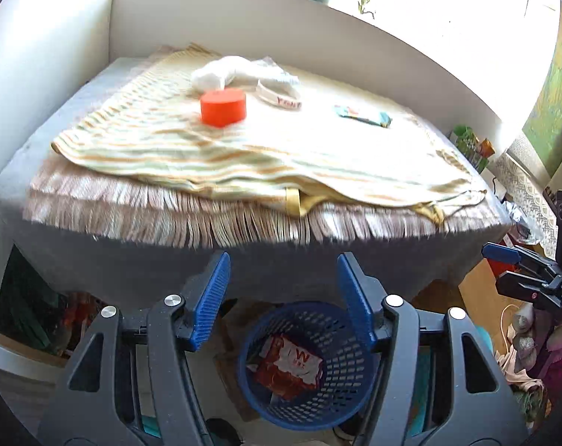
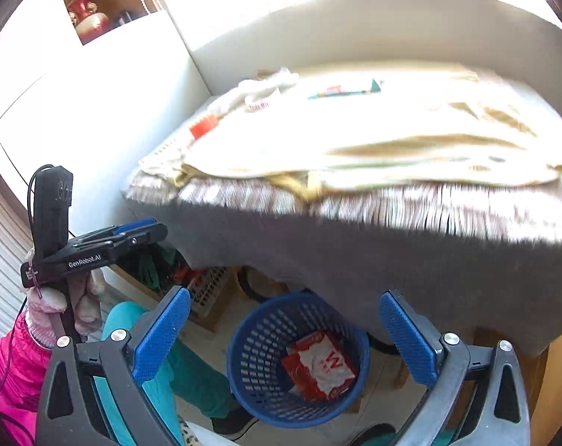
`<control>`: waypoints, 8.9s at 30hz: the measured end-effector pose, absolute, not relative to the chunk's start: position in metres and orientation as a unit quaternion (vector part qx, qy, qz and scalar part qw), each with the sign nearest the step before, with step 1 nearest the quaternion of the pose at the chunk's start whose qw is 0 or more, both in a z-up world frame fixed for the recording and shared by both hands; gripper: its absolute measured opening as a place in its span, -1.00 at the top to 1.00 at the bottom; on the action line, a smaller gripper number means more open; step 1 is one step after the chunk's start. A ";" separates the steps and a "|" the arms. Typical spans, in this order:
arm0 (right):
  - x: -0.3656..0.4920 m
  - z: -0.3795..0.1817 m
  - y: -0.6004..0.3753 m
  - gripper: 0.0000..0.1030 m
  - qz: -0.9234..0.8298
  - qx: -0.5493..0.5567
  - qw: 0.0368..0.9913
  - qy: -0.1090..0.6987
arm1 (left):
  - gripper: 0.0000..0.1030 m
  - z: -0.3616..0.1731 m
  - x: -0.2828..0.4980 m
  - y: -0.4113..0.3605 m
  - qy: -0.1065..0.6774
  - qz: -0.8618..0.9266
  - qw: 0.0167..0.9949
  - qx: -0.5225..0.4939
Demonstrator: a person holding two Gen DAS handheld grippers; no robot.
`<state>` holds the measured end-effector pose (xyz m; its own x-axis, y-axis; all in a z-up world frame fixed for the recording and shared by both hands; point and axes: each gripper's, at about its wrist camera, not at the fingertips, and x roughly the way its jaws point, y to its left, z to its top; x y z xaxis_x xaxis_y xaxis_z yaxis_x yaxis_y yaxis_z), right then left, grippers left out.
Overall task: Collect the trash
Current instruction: 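Raise both tools back over the bed toward the orange cap and tube, then grasp the orange cap with the left gripper while the right gripper grasps the toothpaste tube, then lift the cap and tube and carry both down over the blue wastebasket, then open the left gripper to drop the cap while the right gripper releases the tube, then raise both tools back over the bed toward the plastic bag and white band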
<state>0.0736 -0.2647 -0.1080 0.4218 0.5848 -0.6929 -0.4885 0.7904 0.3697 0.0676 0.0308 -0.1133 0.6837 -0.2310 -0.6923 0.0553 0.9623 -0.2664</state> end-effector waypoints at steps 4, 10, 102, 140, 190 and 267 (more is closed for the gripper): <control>0.086 -0.080 -0.259 -1.00 0.334 0.047 0.853 0.399 | -0.20 -0.089 0.082 0.043 0.364 -0.073 0.922 -0.114; 0.125 -0.048 -0.256 -1.00 0.315 0.028 0.884 0.344 | -0.20 -0.072 0.115 0.067 0.340 -0.051 0.929 -0.134; 0.240 -0.049 -0.262 0.67 0.212 0.072 0.895 0.387 | 0.08 -0.064 0.153 0.048 0.340 -0.050 0.933 -0.104; 0.061 -0.124 -0.292 0.67 0.244 0.061 0.856 0.451 | 0.09 -0.153 0.035 -0.036 0.429 -0.121 0.891 -0.085; 0.050 -0.288 -0.245 0.19 0.232 0.052 0.773 0.588 | -0.19 -0.298 0.045 -0.062 0.563 -0.100 0.817 -0.071; 0.264 -0.048 -0.141 -0.71 0.314 0.020 0.834 0.452 | -0.24 -0.082 0.275 0.100 0.419 -0.053 0.904 -0.060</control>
<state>0.2637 -0.1414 -0.0480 0.3931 0.5423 -0.7425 -0.5064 0.8017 0.3175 0.2753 0.1003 -0.0817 0.6425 -0.1463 -0.7522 0.0453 0.9871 -0.1534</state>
